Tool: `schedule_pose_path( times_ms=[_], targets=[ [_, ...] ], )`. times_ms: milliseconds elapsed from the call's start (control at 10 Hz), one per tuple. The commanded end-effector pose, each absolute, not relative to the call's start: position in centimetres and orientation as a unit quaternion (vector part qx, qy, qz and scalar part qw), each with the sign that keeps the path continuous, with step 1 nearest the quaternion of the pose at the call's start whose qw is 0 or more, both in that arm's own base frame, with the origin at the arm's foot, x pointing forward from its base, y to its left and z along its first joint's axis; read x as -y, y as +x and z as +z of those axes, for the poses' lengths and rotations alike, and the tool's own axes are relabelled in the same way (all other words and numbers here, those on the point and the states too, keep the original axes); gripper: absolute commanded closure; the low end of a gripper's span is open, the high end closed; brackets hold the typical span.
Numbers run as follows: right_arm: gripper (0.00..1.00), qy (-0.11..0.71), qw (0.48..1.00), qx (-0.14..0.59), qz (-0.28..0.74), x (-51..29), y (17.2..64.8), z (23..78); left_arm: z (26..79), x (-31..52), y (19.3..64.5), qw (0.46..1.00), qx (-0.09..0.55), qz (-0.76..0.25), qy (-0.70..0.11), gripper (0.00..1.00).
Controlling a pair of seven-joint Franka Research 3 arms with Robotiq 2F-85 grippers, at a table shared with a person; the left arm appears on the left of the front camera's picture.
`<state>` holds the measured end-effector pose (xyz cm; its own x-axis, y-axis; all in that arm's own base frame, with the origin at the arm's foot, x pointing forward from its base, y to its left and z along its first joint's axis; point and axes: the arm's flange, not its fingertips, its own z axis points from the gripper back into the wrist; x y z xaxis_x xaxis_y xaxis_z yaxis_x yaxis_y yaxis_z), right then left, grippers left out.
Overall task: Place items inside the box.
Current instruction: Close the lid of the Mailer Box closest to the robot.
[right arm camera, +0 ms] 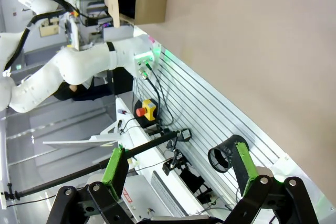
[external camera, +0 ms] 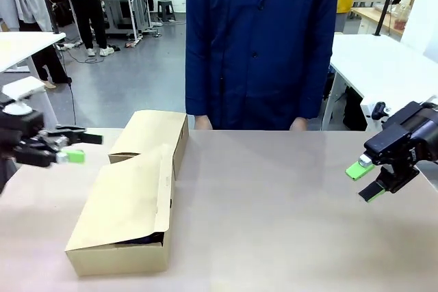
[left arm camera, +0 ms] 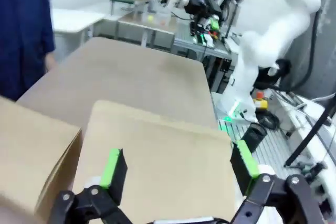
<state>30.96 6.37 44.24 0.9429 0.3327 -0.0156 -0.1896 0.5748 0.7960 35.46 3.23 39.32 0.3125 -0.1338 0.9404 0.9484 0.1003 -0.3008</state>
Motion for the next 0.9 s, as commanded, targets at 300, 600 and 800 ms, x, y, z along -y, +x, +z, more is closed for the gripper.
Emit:
schedule_pose_path(
  times_ms=[300, 600, 800],
  targets=[
    [0.0, 0.442, 0.881, -0.083, 0.146, -6.4, 30.8, 44.4, 35.8, -2.9, 27.2, 0.664, 0.151, -0.176, -0.711, 0.0],
    [0.0, 0.442, 0.881, -0.083, 0.146, -6.4, 30.8, 44.4, 37.6, -5.5, 31.1, 0.647, 0.181, -0.253, -0.696, 0.0],
    [0.0, 0.442, 0.881, -0.083, 0.146, -6.4, 30.8, 44.4, 37.6, -5.5, 31.1, 0.647, 0.181, -0.253, -0.696, 0.0]
  ],
)
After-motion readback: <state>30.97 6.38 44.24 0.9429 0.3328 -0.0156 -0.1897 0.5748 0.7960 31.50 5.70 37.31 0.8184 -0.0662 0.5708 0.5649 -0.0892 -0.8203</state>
